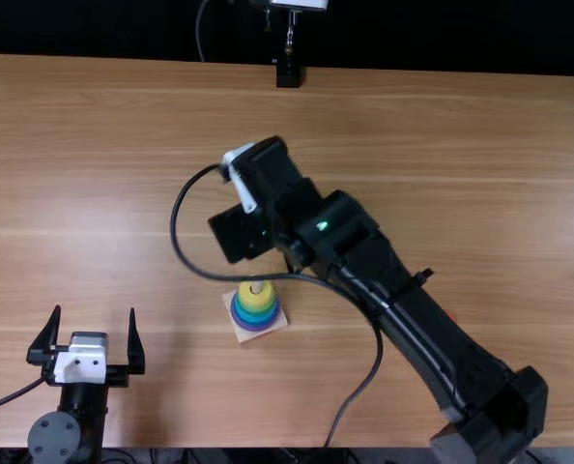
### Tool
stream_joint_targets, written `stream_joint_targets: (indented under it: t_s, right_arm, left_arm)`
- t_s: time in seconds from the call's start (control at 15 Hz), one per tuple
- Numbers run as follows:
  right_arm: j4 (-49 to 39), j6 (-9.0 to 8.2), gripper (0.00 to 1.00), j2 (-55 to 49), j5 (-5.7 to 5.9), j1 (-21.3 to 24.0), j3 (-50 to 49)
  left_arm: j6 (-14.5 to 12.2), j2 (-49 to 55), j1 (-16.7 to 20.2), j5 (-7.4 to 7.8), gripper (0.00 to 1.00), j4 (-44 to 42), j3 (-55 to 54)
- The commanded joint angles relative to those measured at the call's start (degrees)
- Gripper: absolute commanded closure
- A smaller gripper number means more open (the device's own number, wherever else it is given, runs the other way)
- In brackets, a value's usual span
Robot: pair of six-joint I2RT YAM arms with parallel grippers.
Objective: Build the Hanoi tower: stack the rings onto the peg from bottom to top in this color order: purple, dark blue, light blue, dark green, light green, yellow, orange.
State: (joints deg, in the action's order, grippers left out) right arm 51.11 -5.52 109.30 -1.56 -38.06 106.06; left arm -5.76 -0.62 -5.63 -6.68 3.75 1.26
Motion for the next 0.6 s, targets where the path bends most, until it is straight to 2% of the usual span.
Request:
stream_joint_targets:
  t_s: [0.0, 0.07, 0.2, 0.27, 0.53]
  right_arm:
    - [-2.85, -0.18, 0.00, 0.30, 1.98, 3.70, -2.53]
    - [-6.86, 0.35, 0.00, 0.22, 2.93, 5.54, -5.43]
    - [-14.87, 0.77, 0.00, -2.07, 3.04, 8.80, -12.02]
    - [-17.41, 1.19, 0.00, -5.06, 2.72, 11.78, -15.80]
    - [-24.79, 7.52, 0.00, -14.20, 1.25, 23.21, -30.65]
  left_arm:
    - [-0.25, 0.62, -0.08, -0.18, 0.00, 0.26, -1.26]
    - [-0.25, 0.62, -0.08, -0.18, 0.00, 0.26, -1.26]
    - [-0.25, 0.62, -0.08, -0.18, 0.00, 0.26, -1.26]
    - [-0.25, 0.62, -0.08, -0.18, 0.00, 0.26, -1.26]
    - [-0.25, 0.62, -0.08, -0.18, 0.00, 0.26, -1.26]
